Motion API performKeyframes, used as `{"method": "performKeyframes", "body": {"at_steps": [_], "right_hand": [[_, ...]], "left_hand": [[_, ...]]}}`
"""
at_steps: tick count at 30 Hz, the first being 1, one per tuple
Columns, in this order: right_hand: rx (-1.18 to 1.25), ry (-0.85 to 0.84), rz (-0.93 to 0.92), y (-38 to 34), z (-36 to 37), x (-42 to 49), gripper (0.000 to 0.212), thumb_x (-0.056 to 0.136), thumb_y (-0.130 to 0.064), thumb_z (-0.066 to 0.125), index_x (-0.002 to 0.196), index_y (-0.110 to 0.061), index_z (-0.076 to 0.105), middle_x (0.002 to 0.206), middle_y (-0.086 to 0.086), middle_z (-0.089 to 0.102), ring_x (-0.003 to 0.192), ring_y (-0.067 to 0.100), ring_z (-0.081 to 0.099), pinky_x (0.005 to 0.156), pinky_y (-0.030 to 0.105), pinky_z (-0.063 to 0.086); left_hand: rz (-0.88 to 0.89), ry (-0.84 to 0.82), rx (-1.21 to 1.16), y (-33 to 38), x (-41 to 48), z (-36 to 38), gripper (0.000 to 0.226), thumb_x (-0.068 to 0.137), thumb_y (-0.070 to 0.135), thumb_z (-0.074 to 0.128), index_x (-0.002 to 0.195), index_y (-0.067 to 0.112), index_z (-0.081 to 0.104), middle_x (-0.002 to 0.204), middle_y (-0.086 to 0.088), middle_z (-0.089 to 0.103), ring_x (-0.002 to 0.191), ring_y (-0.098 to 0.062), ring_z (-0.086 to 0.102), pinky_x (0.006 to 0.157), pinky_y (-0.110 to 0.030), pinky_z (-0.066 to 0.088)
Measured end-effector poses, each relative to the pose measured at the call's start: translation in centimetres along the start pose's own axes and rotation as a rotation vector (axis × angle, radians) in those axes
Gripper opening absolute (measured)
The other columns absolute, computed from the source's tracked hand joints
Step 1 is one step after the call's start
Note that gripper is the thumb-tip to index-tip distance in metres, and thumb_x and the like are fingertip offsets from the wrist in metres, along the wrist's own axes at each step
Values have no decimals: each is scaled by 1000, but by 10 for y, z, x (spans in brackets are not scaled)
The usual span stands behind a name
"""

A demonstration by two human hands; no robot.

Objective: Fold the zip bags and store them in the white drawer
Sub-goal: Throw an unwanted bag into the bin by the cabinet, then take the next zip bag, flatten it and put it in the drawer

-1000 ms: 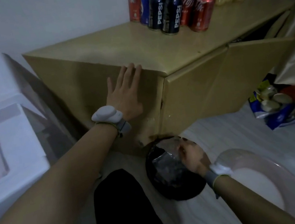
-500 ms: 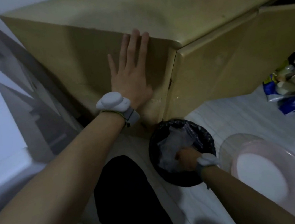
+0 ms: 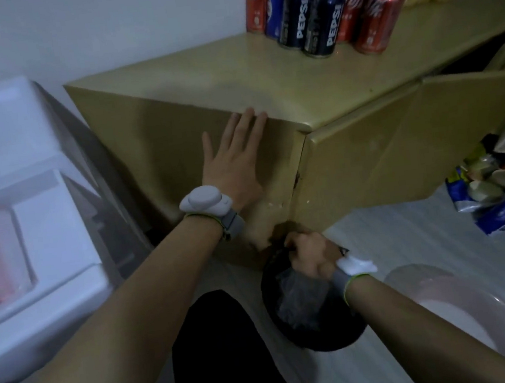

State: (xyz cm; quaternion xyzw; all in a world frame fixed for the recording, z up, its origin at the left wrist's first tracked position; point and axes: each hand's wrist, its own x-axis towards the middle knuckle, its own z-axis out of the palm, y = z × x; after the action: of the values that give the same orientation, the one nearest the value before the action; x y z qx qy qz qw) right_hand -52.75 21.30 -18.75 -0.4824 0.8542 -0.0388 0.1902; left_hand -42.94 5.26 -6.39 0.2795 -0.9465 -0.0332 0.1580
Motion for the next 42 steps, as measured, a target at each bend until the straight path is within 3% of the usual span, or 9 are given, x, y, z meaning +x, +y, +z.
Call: {"method": "performKeyframes", "body": {"at_steps": [4,7,11,16,21,27,34,39,42], "right_hand": [[15,93,-73,-27,-46,-2,38,86,-28,55,125,-27,57,127,8,61,111,33,61,85,34,50],[8,239,-124,-52,-85,-8,34,90,-32,52,122,-25,57,118,7,64,104,34,63,77,37,52],[0,434,-230,-99,-124,-8,28,92,-32,49,116,-24,61,112,4,65,102,29,63,75,37,54],[40,511,-446,-168,-150,-8,27,93,-29,49,113,-18,63,108,9,67,97,32,62,79,39,52],[100,486,-571,-250,-158,-16,29,93,-32,46,117,-24,61,115,6,65,99,32,62,82,42,53],[109,544,-755,-333,-143,-23,23,91,-24,52,112,-19,62,106,2,62,97,24,57,75,33,47],[35,489,-837,-407,-114,-36,27,93,-28,52,118,-23,60,114,-1,60,105,21,54,82,32,46],[23,451,-857,-427,-98,-30,18,87,-29,54,100,-16,58,95,3,57,89,24,54,75,35,51],[-29,437,-869,-431,-93,-26,20,88,-34,54,95,-16,54,94,3,54,89,22,49,76,36,51]], "left_hand": [[3,-158,-1,-2,-2,-13,97,83,18,59,156,31,-3,164,7,-8,151,-24,6,118,-61,11],[-50,-230,53,-15,-16,-34,82,88,26,57,156,29,12,164,0,9,146,-29,21,118,-55,18],[-108,-218,164,-48,-44,-68,57,91,29,53,146,24,37,149,-4,38,133,-28,41,111,-47,32],[-217,-134,235,-88,-79,-119,46,89,27,48,135,26,49,136,-3,50,123,-27,48,102,-41,38],[-351,23,292,-139,-125,-168,43,90,26,46,132,28,53,138,0,51,122,-23,48,100,-37,39],[-512,42,328,-196,-190,-213,50,87,26,50,137,26,48,145,-2,43,130,-25,40,102,-39,33],[-666,64,329,-239,-258,-238,52,86,28,52,137,24,48,143,-3,44,129,-26,42,103,-41,34],[-715,43,392,-260,-271,-246,53,86,22,51,138,26,46,144,-1,44,131,-25,41,106,-40,32],[-697,35,419,-272,-269,-248,51,87,17,50,138,26,47,142,-1,45,130,-25,42,106,-40,32]]}}
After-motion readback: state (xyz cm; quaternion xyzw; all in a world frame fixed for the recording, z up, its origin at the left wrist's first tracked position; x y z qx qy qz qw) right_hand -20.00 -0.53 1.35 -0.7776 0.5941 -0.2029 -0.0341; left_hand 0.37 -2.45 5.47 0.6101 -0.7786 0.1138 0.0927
